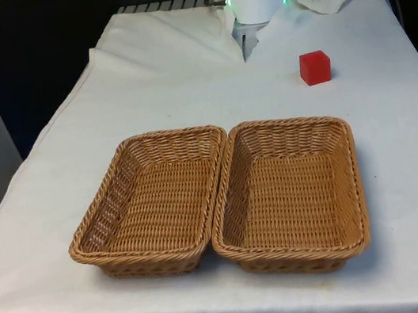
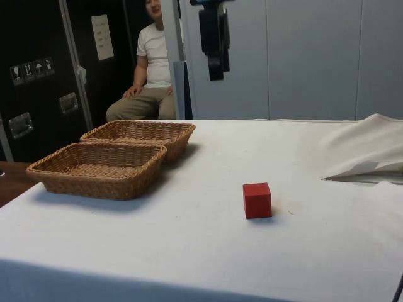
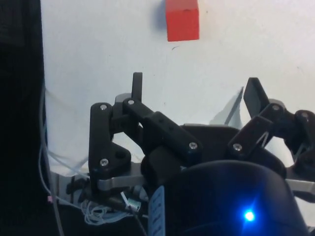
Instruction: Pick up the red cube and place it into the right basket.
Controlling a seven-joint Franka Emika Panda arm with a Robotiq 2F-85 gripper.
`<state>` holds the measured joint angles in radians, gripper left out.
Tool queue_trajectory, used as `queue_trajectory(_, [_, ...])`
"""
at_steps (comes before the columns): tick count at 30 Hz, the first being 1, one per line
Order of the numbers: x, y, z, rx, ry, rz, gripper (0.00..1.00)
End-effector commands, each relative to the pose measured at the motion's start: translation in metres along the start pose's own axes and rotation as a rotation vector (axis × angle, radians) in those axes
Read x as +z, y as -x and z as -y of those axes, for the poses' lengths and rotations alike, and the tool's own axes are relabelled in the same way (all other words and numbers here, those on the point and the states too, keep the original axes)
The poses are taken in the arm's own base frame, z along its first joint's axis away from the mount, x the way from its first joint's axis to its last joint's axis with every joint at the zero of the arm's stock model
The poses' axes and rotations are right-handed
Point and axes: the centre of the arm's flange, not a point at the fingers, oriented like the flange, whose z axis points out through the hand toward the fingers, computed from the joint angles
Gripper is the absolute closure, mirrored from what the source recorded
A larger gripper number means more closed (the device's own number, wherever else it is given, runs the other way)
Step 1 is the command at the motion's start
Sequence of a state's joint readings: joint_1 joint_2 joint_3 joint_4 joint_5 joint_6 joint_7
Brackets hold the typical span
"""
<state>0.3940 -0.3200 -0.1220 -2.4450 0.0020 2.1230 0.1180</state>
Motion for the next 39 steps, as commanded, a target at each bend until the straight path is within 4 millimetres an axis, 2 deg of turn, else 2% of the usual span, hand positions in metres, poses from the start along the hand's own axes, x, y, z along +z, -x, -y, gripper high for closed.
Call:
queue_trajectory(1, [0.005, 0.004, 0.004, 0.004, -0.001, -0.013, 0.0])
queue_trajectory(2, [0.004, 0.002, 0.002, -0.002, 0.001, -0.001, 0.0])
queue_trajectory(10, [0.037, 0.022, 0.015, -0.022, 0.007, -0.024, 0.0])
queue_trajectory(21, [0.071, 0.039, -0.004, -0.054, 0.002, -0.034, 0.0])
queue_trajectory(22, [0.068, 0.037, -0.004, -0.049, 0.001, -0.022, 0.0])
queue_trajectory(26, [0.082, 0.043, -0.007, -0.061, 0.001, -0.044, 0.0])
queue_trajectory(33, [0.083, 0.045, -0.005, -0.066, 0.003, -0.049, 0.0])
queue_trajectory(37, [0.089, 0.048, -0.013, -0.063, 0.003, -0.044, 0.0])
queue_trajectory(38, [0.088, 0.047, -0.009, -0.063, 0.001, -0.034, 0.0])
queue_trajectory(39, [0.091, 0.049, -0.016, -0.062, 0.001, -0.042, 0.0])
